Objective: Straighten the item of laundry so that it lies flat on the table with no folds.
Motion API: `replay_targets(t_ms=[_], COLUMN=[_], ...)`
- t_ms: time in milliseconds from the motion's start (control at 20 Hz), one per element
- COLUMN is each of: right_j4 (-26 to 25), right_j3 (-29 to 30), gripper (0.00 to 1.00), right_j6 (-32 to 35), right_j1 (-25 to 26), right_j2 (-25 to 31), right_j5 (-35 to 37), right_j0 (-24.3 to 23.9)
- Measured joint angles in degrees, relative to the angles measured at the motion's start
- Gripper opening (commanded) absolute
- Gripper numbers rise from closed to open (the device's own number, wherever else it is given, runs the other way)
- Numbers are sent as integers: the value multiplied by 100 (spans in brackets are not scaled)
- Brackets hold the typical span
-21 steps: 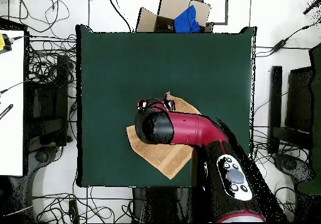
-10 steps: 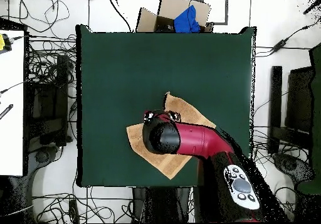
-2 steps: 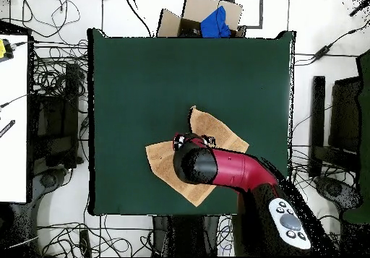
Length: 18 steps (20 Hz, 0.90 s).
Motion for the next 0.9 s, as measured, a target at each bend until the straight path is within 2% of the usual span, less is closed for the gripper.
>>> replay_targets(t_ms=[900], right_j4=[-199], right_j3=[64], gripper=[0], right_j6=[0], right_j1=[26], right_j2=[-97], right_j5=[-179], right_j0=[-76])
